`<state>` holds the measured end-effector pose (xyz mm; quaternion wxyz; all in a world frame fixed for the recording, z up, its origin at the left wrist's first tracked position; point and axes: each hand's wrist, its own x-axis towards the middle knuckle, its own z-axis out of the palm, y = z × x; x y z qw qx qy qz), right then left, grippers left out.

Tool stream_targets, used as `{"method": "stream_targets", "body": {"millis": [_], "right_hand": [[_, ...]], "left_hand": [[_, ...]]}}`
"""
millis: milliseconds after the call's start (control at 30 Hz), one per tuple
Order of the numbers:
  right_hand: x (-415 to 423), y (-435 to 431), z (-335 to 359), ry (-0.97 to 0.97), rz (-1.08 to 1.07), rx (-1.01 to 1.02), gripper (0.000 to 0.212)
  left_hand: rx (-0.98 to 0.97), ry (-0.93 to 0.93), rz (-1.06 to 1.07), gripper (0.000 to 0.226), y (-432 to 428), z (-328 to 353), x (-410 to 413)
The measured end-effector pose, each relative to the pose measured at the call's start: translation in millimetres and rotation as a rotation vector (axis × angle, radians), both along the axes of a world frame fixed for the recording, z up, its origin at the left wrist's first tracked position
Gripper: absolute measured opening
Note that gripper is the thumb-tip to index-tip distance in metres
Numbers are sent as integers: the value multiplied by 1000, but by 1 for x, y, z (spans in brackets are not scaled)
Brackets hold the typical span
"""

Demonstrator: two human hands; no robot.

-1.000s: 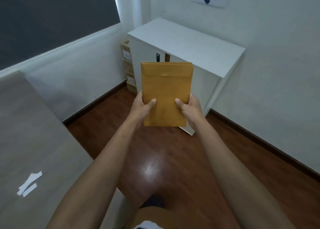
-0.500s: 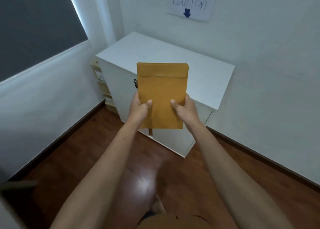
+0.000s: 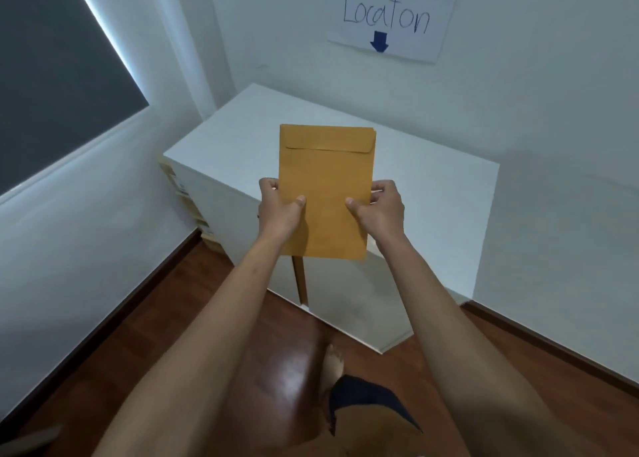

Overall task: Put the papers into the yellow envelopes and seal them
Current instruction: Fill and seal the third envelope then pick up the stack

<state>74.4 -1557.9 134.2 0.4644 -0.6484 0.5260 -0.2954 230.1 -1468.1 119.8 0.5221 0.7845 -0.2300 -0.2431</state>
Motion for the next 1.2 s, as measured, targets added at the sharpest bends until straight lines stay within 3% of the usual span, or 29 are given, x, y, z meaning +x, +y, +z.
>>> {"method": "stream_targets", "body": {"millis": [133,533,867,1033,1200], "right_hand": [[31,-49,-8,46,-69,29,45],[105,-154,-50,219,-175,130,42],[127,-174,-70,437,-295,196,36],[134,-170,-68,503,-342,228,43],[132,-169,-63,586,-339,215,55]], "left_hand": [[143,-155,-39,42,-58,0,37],[365,-258,-206,57,-187,-27,124],[490,-349,-525,50,-235,-40,155],[538,-533,-646,56,-235,-47,160],[535,-584,-704,59,-237,-49,165]]}}
